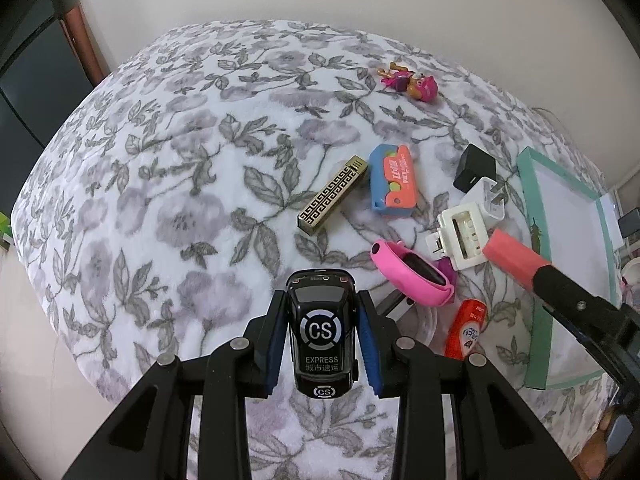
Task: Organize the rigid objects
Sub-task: 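Lift the black car with the left gripper while the right gripper grasps the pink-blue toy knife, then carry the car and toy knife into the teal-rimmed tray and open both grippers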
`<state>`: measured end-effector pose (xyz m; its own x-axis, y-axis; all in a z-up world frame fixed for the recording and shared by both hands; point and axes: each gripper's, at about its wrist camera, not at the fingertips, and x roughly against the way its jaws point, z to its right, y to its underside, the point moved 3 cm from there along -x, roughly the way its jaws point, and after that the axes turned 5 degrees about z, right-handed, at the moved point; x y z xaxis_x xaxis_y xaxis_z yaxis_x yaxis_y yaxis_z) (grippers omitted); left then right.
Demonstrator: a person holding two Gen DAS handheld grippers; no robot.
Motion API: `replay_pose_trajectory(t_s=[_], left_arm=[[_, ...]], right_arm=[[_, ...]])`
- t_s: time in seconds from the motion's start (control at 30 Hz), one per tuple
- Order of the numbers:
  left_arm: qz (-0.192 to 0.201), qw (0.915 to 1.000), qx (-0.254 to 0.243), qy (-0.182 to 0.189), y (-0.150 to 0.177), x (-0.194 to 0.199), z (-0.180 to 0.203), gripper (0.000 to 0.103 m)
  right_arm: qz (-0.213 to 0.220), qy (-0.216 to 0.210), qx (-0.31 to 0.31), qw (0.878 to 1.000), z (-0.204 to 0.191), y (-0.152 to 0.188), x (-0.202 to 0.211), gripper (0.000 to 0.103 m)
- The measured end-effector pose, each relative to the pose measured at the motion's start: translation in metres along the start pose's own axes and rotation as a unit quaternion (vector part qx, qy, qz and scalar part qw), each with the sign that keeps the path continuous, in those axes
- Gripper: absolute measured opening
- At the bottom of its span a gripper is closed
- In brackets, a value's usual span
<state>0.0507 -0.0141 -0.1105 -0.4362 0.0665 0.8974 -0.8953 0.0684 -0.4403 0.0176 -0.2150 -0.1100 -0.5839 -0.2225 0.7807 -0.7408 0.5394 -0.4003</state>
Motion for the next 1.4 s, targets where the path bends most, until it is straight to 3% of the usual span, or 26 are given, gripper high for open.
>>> replay_pose_trajectory(t_s=[0.47, 0.67, 0.8, 1.03, 1.23, 1.4], left_arm=[[0.025, 0.9997, 0.003, 0.006, -0.003, 0.011, 0.003, 0.035], [0.041, 0.9990, 0.003, 0.019, -0.013, 0.027, 0.016, 0.035], [0.059, 0.9966, -0.034, 0.047, -0.025, 0.047, 0.054, 0.035], [0.067, 0.9872, -0.118, 0.084, -0.032, 0.067, 0.144, 0.035], [0.050, 0.9793, -0.163, 0.109, -0.018, 0.052, 0.209, 0.035], [0.028, 0.9775, -0.171, 0.121, -0.007, 0.024, 0.240, 0.035]], right_arm=[[0.014, -0.003, 0.010, 1.000, -0.003, -0.003, 0.008, 0.045], [0.062, -0.002, -0.003, 0.998, 0.006, -0.019, 0.036, 0.045], [0.107, 0.029, -0.019, 0.994, 0.025, -0.032, 0.063, 0.045], [0.152, 0.139, -0.055, 0.977, 0.087, -0.048, 0.093, 0.046], [0.159, 0.202, -0.093, 0.962, 0.133, -0.047, 0.101, 0.046], [0.175, 0.219, -0.111, 0.953, 0.161, -0.042, 0.101, 0.046]])
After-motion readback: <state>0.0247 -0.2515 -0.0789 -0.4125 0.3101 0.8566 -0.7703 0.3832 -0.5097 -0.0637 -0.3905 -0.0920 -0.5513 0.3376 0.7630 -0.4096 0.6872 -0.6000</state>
